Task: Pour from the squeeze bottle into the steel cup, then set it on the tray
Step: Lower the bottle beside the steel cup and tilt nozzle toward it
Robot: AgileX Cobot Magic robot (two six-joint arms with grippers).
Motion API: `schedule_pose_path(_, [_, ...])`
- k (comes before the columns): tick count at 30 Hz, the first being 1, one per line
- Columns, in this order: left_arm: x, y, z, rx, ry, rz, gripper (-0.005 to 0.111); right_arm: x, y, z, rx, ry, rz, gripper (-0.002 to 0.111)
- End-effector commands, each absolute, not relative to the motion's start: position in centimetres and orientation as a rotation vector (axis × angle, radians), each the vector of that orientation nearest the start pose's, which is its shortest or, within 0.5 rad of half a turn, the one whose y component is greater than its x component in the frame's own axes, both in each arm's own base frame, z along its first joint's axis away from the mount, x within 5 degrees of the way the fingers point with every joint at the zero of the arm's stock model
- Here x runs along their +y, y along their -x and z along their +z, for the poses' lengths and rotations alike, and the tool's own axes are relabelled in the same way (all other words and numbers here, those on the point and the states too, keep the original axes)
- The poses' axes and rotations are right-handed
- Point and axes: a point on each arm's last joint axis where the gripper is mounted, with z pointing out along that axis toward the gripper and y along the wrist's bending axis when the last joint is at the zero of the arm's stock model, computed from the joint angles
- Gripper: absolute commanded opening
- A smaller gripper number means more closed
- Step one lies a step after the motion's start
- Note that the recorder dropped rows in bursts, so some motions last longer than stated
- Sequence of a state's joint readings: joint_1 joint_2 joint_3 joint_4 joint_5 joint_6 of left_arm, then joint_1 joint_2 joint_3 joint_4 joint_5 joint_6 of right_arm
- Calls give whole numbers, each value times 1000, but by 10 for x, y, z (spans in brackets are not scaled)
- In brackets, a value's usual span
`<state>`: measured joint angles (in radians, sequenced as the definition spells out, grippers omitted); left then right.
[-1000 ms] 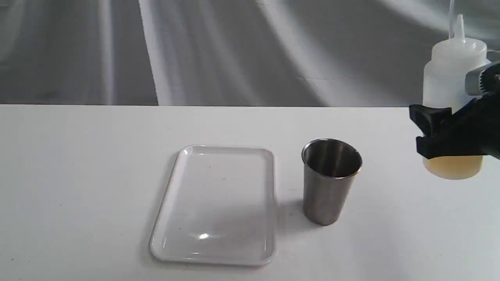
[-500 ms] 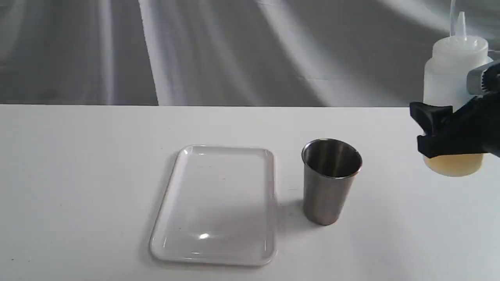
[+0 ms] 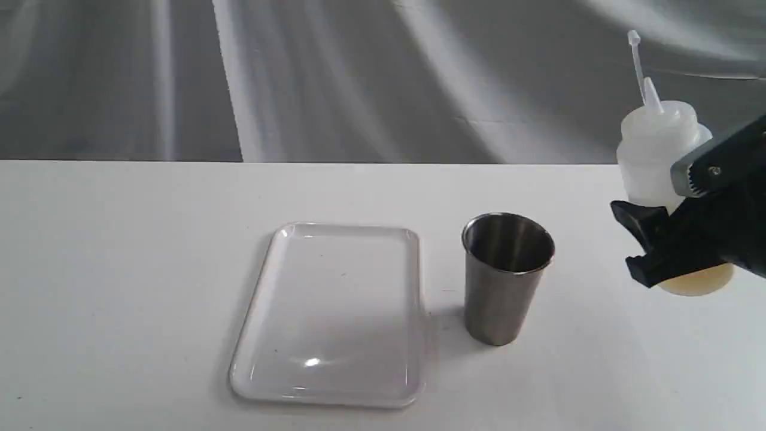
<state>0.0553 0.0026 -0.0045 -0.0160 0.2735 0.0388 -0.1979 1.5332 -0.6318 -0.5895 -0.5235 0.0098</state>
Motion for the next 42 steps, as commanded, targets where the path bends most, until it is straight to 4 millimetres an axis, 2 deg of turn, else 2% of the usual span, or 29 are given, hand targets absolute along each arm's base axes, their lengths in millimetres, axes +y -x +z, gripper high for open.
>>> schedule_pose_path(1, [2, -55, 189, 1750, 22, 44, 0, -42, -296, 211, 1829, 519, -259, 0])
schedule_pose_path(6, [2, -55, 189, 1750, 22, 44, 0, -55, -302, 207, 1894, 522, -318, 0])
schedule_pose_path(12, [2, -55, 189, 1750, 20, 46, 0, -60, -322, 217, 1914, 638, -399, 0])
schedule_pose_path(18, [2, -55, 189, 1750, 20, 46, 0, -63, -329, 220, 1914, 806, -482, 0])
schedule_pose_path(30, [2, -55, 189, 1750, 22, 44, 0, -53, -336, 210, 1881, 1051, -548, 0])
schedule_pose_path(33, [2, -55, 189, 1750, 22, 44, 0, -50, -345, 212, 1909, 1133, -620, 0])
schedule_pose_path(36, [2, -55, 189, 1750, 20, 45, 0, -48, -351, 214, 1934, 1143, -657, 0])
schedule_pose_path(42, [2, -55, 189, 1750, 20, 45, 0, -41, -360, 228, 1856, 1226, -723, 0])
